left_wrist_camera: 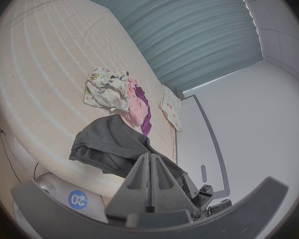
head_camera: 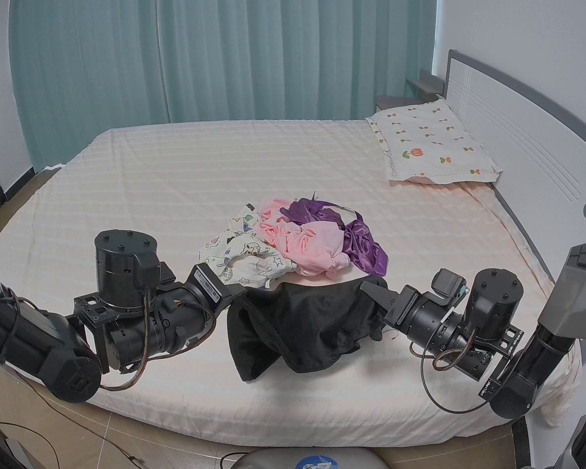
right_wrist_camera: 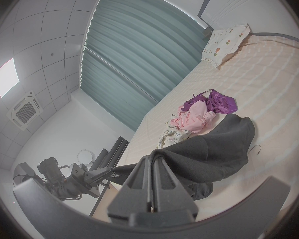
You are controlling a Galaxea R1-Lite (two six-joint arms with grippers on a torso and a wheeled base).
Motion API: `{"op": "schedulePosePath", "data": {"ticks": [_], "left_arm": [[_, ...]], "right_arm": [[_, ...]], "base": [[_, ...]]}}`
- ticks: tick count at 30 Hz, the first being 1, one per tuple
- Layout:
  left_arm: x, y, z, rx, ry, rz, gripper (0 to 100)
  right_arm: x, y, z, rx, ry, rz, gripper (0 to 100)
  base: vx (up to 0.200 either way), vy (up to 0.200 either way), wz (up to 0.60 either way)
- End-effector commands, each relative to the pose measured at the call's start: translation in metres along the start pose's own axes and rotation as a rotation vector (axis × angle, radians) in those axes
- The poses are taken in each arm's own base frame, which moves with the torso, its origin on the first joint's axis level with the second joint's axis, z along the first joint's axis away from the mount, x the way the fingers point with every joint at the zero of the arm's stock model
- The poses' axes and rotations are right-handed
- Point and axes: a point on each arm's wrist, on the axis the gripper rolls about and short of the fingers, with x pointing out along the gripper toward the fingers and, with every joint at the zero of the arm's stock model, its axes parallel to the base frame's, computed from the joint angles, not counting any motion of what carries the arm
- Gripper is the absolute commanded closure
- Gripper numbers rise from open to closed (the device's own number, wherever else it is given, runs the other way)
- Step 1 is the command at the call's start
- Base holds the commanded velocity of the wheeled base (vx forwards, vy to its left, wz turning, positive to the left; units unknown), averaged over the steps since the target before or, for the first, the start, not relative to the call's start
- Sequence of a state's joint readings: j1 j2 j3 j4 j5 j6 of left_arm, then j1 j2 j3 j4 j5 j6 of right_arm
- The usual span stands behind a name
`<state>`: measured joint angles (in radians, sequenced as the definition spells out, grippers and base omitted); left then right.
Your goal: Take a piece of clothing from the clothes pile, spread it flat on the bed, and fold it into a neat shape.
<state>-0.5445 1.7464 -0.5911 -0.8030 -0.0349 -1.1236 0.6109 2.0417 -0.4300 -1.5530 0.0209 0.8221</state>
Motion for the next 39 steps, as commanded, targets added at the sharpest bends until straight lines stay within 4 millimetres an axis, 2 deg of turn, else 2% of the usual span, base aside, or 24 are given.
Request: {"op": "schedulePosePath", "data": {"ticks": [1, 5, 39], "left_arm": [[-0.0007, -0.0006, 0.0022, -0.001, -0.007, -0.003, 100], [-0.0013, 0.0000, 0.0019, 0.002, -0.006, 0.000, 100], [-0.0055, -0.0029, 0.0025, 0.003, -0.006, -0.010, 100]], "right_arm": [[-0.0001, -0.0010, 0.0043, -0.001, -0.021, 0.005, 100], [0.0000, -0.0041, 0.0091, 0.000, -0.036, -0.004, 100], [0.0011, -0.0020, 0.0073, -0.004, -0.033, 0.004, 100]], "base": [[0.000, 0.200, 0.00], [0.000, 0.200, 0.00], [0.000, 0.200, 0.00]]}}
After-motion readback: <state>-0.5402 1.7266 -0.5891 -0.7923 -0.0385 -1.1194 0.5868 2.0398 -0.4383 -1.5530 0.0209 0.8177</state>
